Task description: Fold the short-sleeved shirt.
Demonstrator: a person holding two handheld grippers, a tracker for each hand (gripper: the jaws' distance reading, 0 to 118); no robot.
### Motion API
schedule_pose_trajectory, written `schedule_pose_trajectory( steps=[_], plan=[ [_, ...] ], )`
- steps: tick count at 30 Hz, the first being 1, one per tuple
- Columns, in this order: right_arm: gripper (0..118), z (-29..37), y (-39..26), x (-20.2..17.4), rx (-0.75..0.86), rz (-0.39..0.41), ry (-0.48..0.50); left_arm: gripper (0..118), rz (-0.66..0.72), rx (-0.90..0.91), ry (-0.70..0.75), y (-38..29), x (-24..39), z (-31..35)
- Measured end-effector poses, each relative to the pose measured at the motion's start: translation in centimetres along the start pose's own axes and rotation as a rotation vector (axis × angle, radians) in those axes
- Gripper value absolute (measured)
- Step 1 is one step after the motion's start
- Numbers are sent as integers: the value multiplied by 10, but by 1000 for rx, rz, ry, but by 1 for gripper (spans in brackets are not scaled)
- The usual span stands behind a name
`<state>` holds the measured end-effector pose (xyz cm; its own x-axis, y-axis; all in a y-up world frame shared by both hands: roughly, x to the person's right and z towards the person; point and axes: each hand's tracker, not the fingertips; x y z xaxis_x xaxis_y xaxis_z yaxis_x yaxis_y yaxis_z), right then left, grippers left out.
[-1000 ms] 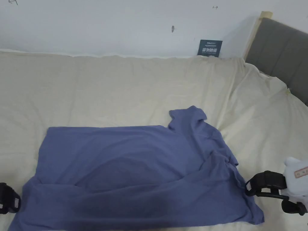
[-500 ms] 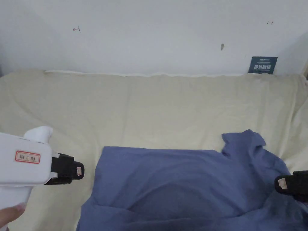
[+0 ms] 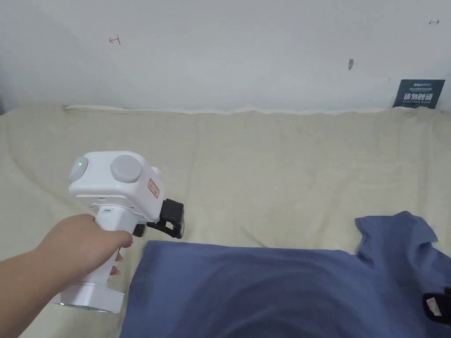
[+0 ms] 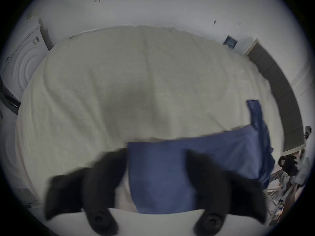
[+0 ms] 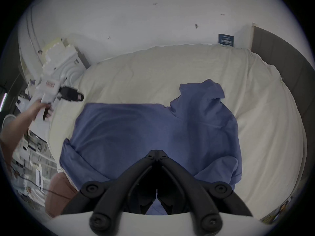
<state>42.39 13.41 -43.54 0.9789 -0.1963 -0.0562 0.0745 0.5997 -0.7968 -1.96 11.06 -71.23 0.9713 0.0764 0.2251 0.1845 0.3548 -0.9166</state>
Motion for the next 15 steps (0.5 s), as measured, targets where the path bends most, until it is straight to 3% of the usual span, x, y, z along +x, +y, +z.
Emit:
schedule_pose_trajectory(
  steps=[1,2,8,13,14,15],
  plan=[
    [0,-5,-1,1,-12,4,2,96,-6,-37,72,2,0,-8],
    [0,-12,-2,2,-31,0,15,96,-14,-59,138,7,-3,-18],
    [0,-37,-14,15,-72,-102,80,96,207,-94,17,12,-24,-49],
    [0,-45,-18,27,-96,-145,91,95,141,-152,74,6,-13,-62],
    [0,-45,-18,28,-99,-145,88,93,141,-142,68,7,-13,-60],
    [0,-46,-19,28,-102,-145,82,80,144,-115,71,7,-13,-58]
  ],
)
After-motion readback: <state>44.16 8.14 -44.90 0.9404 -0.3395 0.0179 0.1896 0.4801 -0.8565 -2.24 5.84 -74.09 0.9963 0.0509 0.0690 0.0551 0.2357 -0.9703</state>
